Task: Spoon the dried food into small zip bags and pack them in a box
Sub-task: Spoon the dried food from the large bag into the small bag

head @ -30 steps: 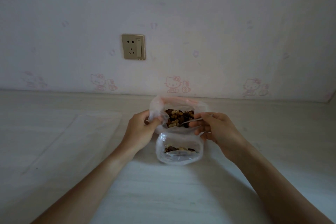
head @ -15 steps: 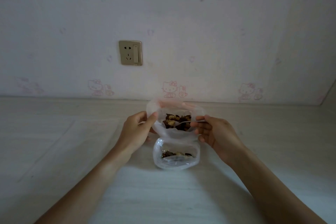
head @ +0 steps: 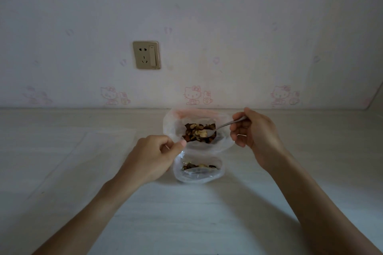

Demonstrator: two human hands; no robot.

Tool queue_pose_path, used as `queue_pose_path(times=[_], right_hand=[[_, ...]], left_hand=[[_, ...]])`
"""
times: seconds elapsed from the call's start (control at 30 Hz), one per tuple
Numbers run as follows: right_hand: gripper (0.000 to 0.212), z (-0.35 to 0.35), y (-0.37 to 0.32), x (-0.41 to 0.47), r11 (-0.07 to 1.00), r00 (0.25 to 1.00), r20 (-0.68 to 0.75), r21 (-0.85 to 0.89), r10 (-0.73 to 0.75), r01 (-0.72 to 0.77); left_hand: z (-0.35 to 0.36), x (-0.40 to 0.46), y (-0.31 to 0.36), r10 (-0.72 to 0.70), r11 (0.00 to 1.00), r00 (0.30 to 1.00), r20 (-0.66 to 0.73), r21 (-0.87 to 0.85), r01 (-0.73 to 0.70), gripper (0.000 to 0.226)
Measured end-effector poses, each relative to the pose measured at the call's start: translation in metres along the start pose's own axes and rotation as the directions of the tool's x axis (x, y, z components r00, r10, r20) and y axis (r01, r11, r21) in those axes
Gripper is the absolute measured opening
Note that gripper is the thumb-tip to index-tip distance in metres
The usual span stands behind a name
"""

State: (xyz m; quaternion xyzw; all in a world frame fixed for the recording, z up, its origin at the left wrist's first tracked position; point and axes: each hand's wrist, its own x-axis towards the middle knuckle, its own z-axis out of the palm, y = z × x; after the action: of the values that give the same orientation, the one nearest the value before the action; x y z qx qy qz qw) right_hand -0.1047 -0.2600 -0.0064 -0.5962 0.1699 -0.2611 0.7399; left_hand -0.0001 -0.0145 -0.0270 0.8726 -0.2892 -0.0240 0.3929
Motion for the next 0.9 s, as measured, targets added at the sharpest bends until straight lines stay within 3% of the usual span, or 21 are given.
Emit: queue_pose_path(times=[0.13, 0.27, 0.4, 0.53, 0.73, 0.9], right_hand=[[0.043, -0.001, -0.006, -0.006, 0.991, 0.997, 0.072, -0.129, -0.028, 0.037], [0.046, 0.002, -0.010, -0.012, 0.927, 0.967, 0.197, -0.308, -0.159, 0.215], [0.047, 0.006, -0.011, -0.017, 0.841, 0.906, 0.249, -0.348, -0.343, 0.414], [0.047, 0.007, -0.010, -0.019, 0.754, 0.842, 0.282, -0.377, -0.459, 0.537], [0.047, 0.009, -0.005, -0.017, 0.723, 0.824, 0.287, -0.395, -0.488, 0.566], [0.048, 0.006, -0.005, -0.013, 0.875, 0.903, 0.122, -0.220, -0.413, 0.430]], left_hand=[[0.006, -0.009, 0.003, 0.034, 0.999, 0.999, 0.036, -0.023, -0.033, 0.024], [0.011, -0.013, 0.000, 0.130, 0.985, 0.991, 0.019, -0.114, -0.127, 0.012], [0.012, -0.013, -0.003, 0.093, 0.952, 0.994, 0.054, -0.299, -0.073, 0.010], [0.011, -0.010, -0.007, 0.040, 0.935, 0.996, 0.084, -0.355, -0.008, 0.011], [0.013, -0.008, -0.011, 0.092, 0.975, 0.996, -0.008, -0.203, -0.092, 0.012], [0.008, -0.013, -0.009, 0.177, 0.982, 0.983, -0.046, -0.057, -0.179, 0.014]])
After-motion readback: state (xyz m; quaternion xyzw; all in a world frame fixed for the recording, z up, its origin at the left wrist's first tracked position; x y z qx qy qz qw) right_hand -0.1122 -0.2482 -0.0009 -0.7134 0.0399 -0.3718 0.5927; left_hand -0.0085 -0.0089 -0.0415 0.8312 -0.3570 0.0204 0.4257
